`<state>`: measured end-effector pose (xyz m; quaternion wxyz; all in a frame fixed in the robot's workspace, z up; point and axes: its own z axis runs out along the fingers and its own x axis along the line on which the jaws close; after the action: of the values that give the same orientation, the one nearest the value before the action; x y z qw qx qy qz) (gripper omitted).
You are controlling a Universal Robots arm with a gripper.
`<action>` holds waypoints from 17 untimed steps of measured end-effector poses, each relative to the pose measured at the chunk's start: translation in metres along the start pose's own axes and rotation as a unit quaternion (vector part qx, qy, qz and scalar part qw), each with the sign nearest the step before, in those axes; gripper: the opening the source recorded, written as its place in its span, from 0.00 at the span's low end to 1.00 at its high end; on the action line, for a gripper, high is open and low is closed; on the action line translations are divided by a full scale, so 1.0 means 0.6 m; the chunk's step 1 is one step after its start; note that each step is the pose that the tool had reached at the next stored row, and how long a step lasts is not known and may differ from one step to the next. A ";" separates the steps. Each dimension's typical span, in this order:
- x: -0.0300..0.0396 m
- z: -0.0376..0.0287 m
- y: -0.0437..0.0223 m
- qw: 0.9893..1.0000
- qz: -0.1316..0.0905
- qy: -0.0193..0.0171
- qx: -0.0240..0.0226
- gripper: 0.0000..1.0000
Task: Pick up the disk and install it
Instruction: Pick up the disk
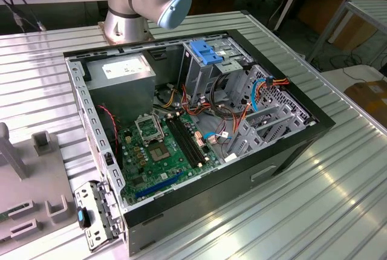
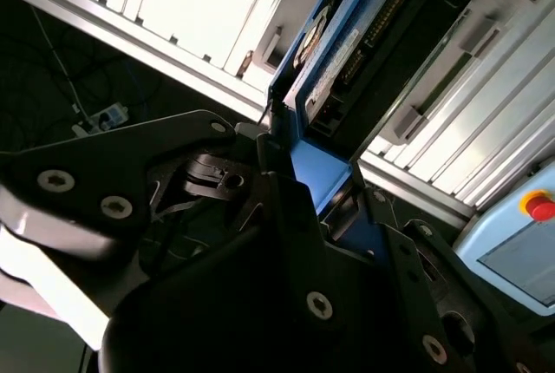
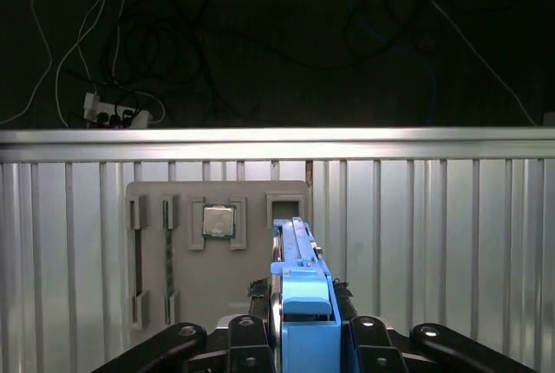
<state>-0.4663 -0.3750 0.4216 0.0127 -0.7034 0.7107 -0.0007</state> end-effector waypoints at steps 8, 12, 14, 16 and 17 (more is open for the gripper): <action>0.000 -0.013 0.000 1.000 0.000 0.000 -0.001 0.37; 0.000 -0.018 0.000 1.000 0.000 0.000 -0.001 0.37; 0.000 -0.020 0.000 1.000 0.000 0.000 -0.001 0.37; 0.000 -0.025 -0.001 1.000 0.000 0.000 -0.002 0.37; -0.001 -0.027 -0.001 1.000 0.000 0.000 -0.002 0.37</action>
<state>-0.4662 -0.3750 0.4375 0.0115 -0.7034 0.7107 0.0004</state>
